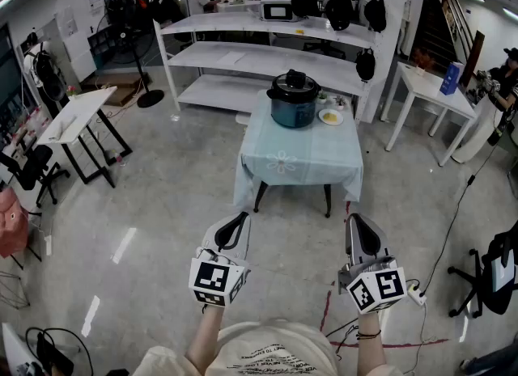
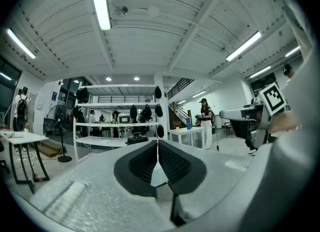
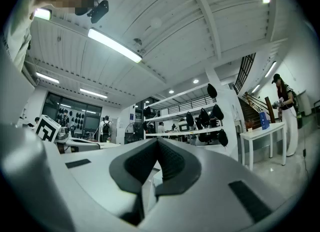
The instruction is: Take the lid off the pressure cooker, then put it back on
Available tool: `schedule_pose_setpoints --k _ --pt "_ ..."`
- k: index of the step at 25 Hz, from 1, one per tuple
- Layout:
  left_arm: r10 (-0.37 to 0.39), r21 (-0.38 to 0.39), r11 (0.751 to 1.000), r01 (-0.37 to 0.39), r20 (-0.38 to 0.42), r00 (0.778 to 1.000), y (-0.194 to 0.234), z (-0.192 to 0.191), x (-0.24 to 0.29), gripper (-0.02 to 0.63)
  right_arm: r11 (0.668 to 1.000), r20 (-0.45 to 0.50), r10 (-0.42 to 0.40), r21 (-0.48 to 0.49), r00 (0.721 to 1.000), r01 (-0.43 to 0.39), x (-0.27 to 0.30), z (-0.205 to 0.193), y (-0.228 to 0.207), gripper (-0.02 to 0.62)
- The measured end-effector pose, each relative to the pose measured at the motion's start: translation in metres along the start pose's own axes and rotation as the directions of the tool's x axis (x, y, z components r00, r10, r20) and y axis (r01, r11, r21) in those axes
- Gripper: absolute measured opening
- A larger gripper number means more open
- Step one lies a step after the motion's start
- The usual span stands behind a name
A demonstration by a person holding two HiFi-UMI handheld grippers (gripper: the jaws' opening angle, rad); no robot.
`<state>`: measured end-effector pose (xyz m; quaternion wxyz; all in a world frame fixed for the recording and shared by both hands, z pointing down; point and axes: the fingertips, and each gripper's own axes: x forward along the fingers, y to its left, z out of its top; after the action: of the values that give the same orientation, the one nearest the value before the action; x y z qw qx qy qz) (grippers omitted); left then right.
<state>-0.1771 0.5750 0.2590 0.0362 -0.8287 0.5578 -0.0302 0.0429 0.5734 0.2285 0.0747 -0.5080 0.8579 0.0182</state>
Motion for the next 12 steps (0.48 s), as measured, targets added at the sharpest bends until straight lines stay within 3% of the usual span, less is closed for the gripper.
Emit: schedule_pose_setpoints --k 5,12 --pt "-0.007 -0.001 1.0 0.007 -0.009 1.0 -0.008 -0.001 0.004 0.026 1.0 -0.007 0.012 0.007 1.0 -0.011 -0.003 0.0 -0.004 0.004" --pt "-0.058 -0.002 0.998 0.058 -0.002 0.998 -0.027 -0.001 0.011 0.026 0.989 0.088 0.117 0.075 0.989 -0.124 -0.01 0.007 -0.003 0.006"
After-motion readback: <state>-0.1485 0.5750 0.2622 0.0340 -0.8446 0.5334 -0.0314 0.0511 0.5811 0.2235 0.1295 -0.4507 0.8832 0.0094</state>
